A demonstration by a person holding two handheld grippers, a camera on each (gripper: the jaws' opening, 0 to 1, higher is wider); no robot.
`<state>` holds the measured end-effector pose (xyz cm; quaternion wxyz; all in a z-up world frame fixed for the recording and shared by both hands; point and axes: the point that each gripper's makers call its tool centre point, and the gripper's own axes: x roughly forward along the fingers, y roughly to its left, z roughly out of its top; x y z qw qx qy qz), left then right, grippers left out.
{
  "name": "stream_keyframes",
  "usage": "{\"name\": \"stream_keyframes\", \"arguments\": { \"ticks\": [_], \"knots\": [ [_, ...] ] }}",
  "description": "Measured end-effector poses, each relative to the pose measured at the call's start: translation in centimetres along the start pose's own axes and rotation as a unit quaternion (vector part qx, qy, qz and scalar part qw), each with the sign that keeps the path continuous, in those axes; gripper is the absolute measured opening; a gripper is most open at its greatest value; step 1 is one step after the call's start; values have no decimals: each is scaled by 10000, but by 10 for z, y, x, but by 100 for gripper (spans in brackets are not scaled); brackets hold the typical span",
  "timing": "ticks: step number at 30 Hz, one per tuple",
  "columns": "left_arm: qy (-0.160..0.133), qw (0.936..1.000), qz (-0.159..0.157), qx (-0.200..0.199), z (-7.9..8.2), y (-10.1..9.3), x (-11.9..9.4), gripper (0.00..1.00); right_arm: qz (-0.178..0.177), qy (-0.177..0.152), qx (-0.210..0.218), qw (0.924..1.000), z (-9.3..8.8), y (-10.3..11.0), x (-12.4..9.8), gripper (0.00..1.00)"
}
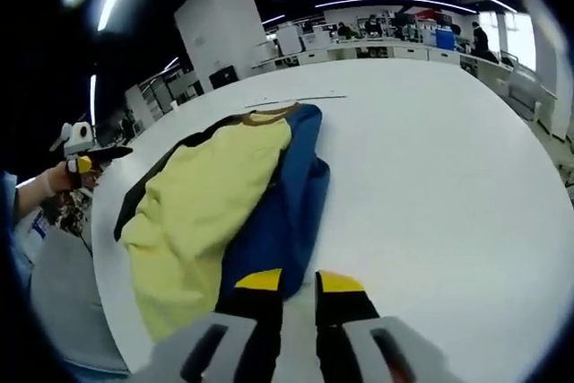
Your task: Fold the garment on the visible template until the final outline fits inside the template.
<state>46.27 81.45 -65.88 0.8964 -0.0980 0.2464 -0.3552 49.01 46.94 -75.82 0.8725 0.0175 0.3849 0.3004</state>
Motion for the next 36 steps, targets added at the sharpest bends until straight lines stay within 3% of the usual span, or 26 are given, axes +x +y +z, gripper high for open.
{"name": "stream_keyframes", "arguments": {
  "ticks": [3,10,18,24,29,36],
  "knots": [
    [-9,10000,12,-11,0,0,-1,80,-38,-26,-42,10000,3,-1,0,0],
    [-51,10000,16,-60,-1,0,0,79,148,-166,5,9998,21,11,-7,0],
    [-47,9999,-35,-89,-2,-4,2,79,1101,-483,85,9927,74,79,-7,0],
    [-80,9999,-58,-115,-2,-4,1,78,1548,-452,-167,9868,94,125,8,0],
    [-131,9998,-38,-168,-2,-2,-3,78,1712,-255,-453,9839,94,152,35,0],
    [-213,9995,19,-237,-3,1,-9,77,1489,190,-687,9863,75,157,79,0]
  ]
}}
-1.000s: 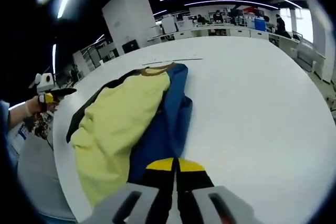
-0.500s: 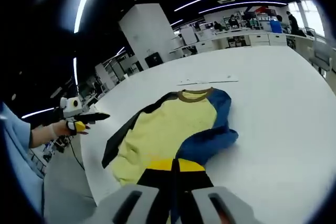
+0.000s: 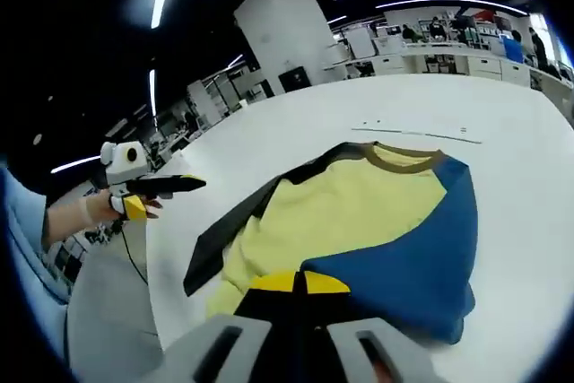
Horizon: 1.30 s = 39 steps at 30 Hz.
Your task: Fold the garment on the visible template until the final outline fits inside the template.
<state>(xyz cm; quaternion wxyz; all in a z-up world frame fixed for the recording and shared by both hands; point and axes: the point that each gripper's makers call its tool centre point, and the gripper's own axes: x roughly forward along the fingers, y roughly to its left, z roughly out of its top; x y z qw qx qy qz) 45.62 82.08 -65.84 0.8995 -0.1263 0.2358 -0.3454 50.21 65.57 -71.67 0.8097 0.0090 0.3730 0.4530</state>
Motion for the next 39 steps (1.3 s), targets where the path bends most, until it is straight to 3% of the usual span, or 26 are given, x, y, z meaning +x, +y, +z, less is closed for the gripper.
{"name": "stream_keyframes", "arguments": {
  "ticks": [9,16,23,32,39],
  "knots": [
    [-53,10000,47,-66,-1,3,-4,77,-232,307,-137,9992,-22,-5,22,0],
    [-24,10000,31,-65,-2,2,-3,77,-253,365,-126,9989,-26,-6,23,0],
    [36,10000,-26,-21,-3,-1,-1,78,-241,322,-401,9984,-25,-4,18,0],
    [221,9997,-57,70,-9,-2,0,83,-84,61,-421,9991,-18,9,-2,37],
    [265,9996,-75,73,-12,-4,-1,84,-44,-51,-567,9984,-20,13,-22,58]
  ]
}}
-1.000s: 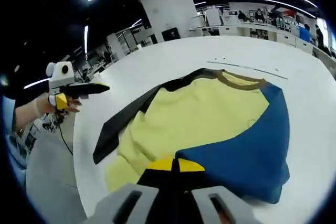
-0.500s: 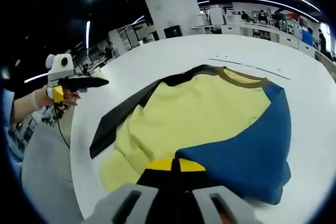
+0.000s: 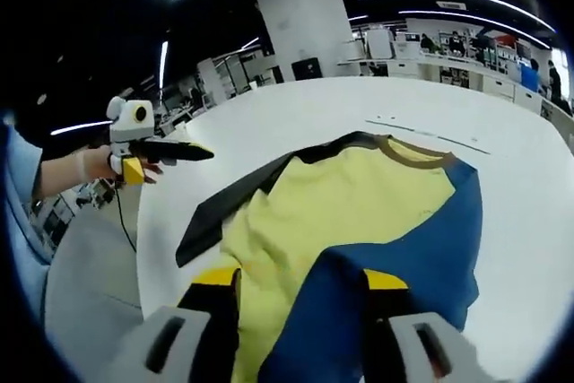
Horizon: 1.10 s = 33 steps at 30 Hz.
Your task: Fold the garment on the visible template until the final outline fits inside the template.
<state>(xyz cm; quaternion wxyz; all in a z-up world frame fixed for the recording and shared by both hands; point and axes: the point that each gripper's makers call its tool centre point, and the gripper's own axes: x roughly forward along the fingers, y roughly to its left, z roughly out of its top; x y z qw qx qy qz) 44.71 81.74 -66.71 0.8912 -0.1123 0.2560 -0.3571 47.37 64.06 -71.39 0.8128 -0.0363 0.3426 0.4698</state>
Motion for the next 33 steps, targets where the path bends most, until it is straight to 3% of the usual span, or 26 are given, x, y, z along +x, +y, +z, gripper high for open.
{"name": "stream_keyframes", "arguments": {
  "ticks": [10,17,26,30,33],
  "knots": [
    [30,10000,-16,-33,-4,-2,-1,83,-174,-165,-392,9989,-6,1,-27,85],
    [37,10000,-38,-70,-8,-4,-1,83,-493,-158,-443,9977,-15,-14,-39,100],
    [12,9999,-4,-127,-11,-3,-3,83,-696,-23,-755,9947,-27,-13,-53,100],
    [9,9999,7,-127,-11,-3,-5,82,-825,49,-1113,9903,-32,-11,-57,99],
    [-16,9999,16,-149,-10,-3,-5,82,-906,36,-1178,9889,-32,-8,-59,93]
  ]
}}
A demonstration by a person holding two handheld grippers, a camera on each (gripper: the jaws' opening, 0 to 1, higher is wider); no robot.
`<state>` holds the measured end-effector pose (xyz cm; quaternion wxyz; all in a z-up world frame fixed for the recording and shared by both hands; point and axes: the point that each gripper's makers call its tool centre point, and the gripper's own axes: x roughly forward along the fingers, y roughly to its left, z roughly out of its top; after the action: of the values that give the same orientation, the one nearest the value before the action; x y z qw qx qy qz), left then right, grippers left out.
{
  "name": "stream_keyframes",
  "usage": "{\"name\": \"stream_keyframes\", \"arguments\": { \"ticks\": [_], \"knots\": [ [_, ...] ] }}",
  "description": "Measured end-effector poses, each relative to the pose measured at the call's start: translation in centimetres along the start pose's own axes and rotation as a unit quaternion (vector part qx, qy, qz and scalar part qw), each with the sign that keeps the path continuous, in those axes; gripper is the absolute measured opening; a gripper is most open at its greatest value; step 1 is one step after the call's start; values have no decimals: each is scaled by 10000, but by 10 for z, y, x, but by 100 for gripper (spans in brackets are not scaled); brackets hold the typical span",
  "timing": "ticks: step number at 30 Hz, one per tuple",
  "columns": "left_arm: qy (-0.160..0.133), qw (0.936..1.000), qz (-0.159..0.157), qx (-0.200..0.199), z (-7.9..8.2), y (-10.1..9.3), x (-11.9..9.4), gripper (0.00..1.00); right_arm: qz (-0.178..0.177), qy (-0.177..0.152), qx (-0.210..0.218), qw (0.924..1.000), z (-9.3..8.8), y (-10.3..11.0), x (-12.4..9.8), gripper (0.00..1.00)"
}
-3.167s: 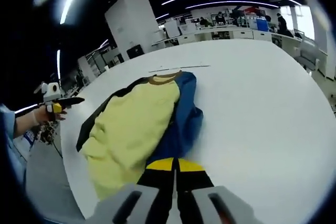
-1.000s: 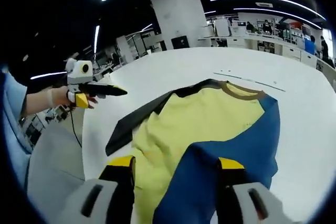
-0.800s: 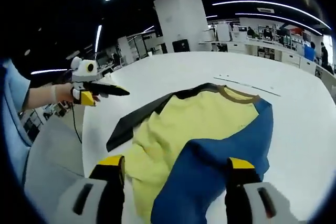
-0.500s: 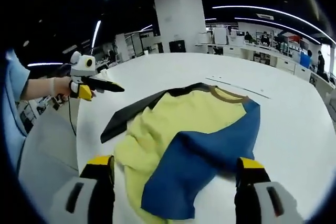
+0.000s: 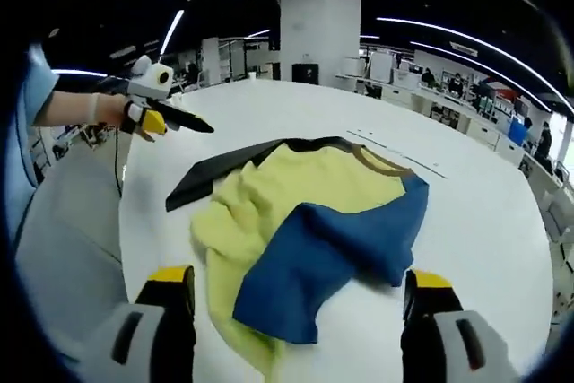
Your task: Fold the garment on the visible template until the final outline fits inside the template.
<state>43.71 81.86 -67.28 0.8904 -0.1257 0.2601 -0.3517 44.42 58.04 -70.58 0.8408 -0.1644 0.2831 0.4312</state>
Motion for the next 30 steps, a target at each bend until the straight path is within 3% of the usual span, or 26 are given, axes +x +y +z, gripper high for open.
{"name": "stream_keyframes", "arguments": {
  "ticks": [5,8,17,24,27,30],
  "knots": [
    [-15,10000,7,-21,0,0,0,82,-273,-70,-326,9991,-2,6,-4,80],
    [-22,10000,3,-39,-1,-1,-1,82,-298,-148,-145,9993,-4,13,-5,72],
    [-9,10000,21,-67,-5,-1,-3,82,-615,-93,-797,9949,-14,28,-6,48],
    [-23,9999,27,-119,-6,-1,-3,81,-878,135,-1959,9766,-23,37,-3,37],
    [-19,9999,20,-123,-7,-2,-3,81,-963,134,-2061,9737,-26,39,-1,36],
    [-7,9999,21,-134,-9,-3,-2,81,-1103,335,-2543,9602,-35,36,3,35]
  ]
}}
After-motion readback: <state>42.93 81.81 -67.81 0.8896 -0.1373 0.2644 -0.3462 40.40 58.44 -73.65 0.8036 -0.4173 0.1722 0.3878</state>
